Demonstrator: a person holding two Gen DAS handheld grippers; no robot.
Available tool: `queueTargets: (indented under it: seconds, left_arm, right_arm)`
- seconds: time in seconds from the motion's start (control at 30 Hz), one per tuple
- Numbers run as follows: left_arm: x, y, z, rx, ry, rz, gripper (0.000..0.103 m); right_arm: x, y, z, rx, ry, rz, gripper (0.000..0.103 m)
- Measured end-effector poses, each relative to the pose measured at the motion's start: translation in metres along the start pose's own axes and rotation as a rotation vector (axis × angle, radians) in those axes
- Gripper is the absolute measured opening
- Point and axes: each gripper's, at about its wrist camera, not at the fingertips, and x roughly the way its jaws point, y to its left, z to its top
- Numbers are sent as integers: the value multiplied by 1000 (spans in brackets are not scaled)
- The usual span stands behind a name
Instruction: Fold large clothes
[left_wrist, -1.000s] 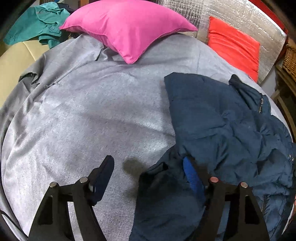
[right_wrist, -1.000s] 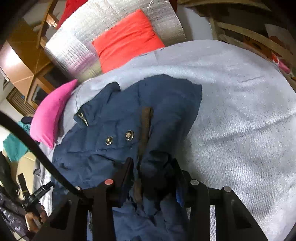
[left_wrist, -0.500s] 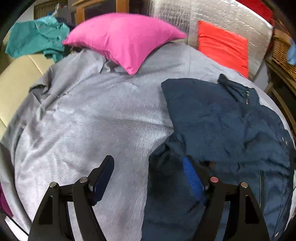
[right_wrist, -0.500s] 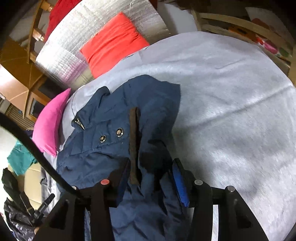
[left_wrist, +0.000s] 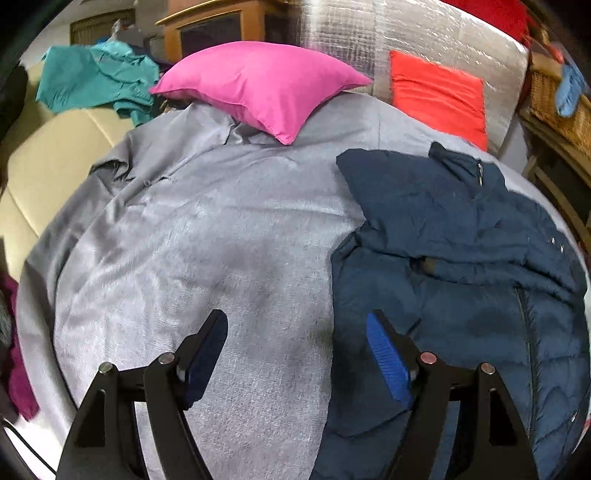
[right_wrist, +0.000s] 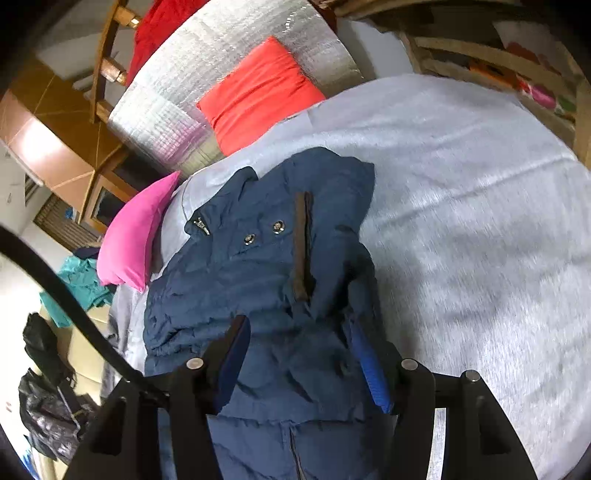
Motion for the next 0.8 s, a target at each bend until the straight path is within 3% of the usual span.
queueTargets:
  seconds: [0.17,0.27,0.33,0.53,0.8]
  left_arm:
    - [12,-5,17,-104,-15,-119,78]
    - [23,-21,34,-81,-56,-153,80]
    - [32,-27,41,-67,-71,-168,84]
    - [78,-31,55,-109,6,-262,84]
    - [107,-29,65,-294,92,-395,84]
  right_arm:
    - [8,-13,11,61,-2,6,62]
    - [19,-16,23,75,-3,-4,71]
    - [29,-17,33,78,3,-12,71]
    - [63,-33,66,83,10,-51,71]
    - [105,-60,90,225,39,125,75]
